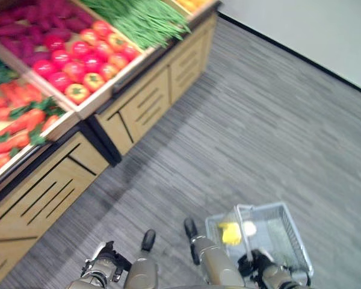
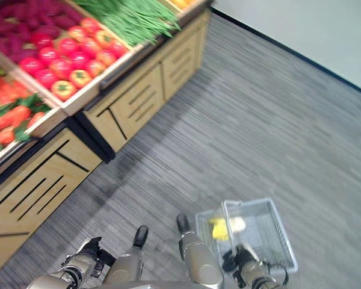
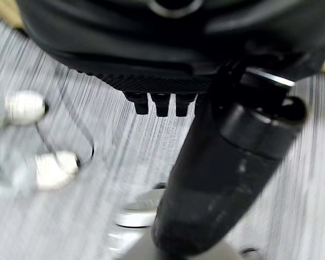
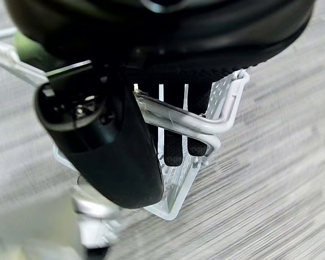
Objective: Get the vegetables into the basket
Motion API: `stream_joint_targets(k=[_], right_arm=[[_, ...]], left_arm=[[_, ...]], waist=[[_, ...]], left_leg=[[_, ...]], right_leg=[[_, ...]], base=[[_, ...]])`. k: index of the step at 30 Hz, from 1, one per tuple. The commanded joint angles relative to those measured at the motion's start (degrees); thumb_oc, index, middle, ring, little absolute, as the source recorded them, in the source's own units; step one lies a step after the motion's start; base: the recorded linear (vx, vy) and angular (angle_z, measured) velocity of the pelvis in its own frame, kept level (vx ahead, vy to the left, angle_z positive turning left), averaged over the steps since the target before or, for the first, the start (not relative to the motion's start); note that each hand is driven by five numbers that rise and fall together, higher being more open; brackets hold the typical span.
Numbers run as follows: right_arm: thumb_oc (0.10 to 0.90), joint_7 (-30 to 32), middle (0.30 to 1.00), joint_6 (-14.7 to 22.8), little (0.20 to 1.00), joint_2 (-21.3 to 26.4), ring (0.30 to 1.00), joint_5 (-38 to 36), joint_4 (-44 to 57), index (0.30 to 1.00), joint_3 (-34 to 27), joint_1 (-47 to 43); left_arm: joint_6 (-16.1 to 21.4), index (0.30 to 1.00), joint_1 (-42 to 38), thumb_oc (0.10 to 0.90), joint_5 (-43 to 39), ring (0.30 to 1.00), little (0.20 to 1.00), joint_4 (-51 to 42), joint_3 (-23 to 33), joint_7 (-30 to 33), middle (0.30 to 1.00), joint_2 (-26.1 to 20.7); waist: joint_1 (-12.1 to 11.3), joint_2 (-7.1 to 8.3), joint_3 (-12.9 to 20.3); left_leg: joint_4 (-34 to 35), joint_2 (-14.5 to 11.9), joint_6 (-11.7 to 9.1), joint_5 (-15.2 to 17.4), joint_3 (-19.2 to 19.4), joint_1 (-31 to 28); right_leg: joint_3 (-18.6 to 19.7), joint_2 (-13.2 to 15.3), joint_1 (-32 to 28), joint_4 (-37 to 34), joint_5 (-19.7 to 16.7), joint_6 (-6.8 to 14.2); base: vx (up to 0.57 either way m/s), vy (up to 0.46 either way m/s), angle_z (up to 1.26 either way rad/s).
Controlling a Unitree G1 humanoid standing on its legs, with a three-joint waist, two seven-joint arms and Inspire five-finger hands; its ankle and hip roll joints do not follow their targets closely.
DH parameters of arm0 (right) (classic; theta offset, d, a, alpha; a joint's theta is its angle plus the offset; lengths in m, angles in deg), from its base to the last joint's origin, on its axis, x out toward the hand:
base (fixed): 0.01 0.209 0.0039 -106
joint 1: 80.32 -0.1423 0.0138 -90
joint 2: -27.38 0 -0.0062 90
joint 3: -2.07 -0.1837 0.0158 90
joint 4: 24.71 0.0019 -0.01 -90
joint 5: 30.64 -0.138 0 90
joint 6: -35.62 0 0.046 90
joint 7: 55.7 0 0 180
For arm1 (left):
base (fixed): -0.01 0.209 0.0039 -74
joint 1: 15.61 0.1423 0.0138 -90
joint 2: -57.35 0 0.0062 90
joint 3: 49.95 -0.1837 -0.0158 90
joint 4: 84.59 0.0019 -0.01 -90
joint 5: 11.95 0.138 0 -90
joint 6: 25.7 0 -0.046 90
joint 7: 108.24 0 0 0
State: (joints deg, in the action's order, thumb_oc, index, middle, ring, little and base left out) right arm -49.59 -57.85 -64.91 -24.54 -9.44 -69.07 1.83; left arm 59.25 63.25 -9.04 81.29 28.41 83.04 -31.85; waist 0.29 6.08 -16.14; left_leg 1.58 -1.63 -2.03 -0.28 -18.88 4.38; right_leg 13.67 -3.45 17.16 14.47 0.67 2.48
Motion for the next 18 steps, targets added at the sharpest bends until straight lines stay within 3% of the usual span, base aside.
stream_joint_targets(k=[1, 18], right_arm=[[0.4, 0.21, 0.3, 0.56, 0.3, 3.36, 0.3, 0.45, 2.52, 0.3, 1.93, 0.77], [0.4, 0.43, 0.3, 0.93, 0.3, 4.05, 0.3, -0.18, 2.25, 0.3, 1.93, 1.73]], left_arm=[[-1.0, 1.0, 1.33, 0.9, -0.8, 1.0, 1.0, 0.26, -0.14, 0.16, 1.0, 0.32], [-1.18, 1.0, 1.27, 0.9, -1.85, 1.0, 1.0, -0.27, -0.77, 0.55, 1.0, 1.09]], waist=[[0.03, -0.26, 1.69], [-0.11, -2.07, 3.35]], left_leg=[[-2.88, 5.46, 1.94, 1.17, 2.49, -1.93], [-2.18, 1.65, -1.07, -0.29, -2.39, -2.67]], right_leg=[[1.9, 3.37, -1.87, -5.48, -5.21, 4.34], [-3.94, 1.72, -4.04, -2.17, 0.67, 1.38]], base=[[0.03, -0.124, -0.05], [0.04, -0.105, 0.16]])
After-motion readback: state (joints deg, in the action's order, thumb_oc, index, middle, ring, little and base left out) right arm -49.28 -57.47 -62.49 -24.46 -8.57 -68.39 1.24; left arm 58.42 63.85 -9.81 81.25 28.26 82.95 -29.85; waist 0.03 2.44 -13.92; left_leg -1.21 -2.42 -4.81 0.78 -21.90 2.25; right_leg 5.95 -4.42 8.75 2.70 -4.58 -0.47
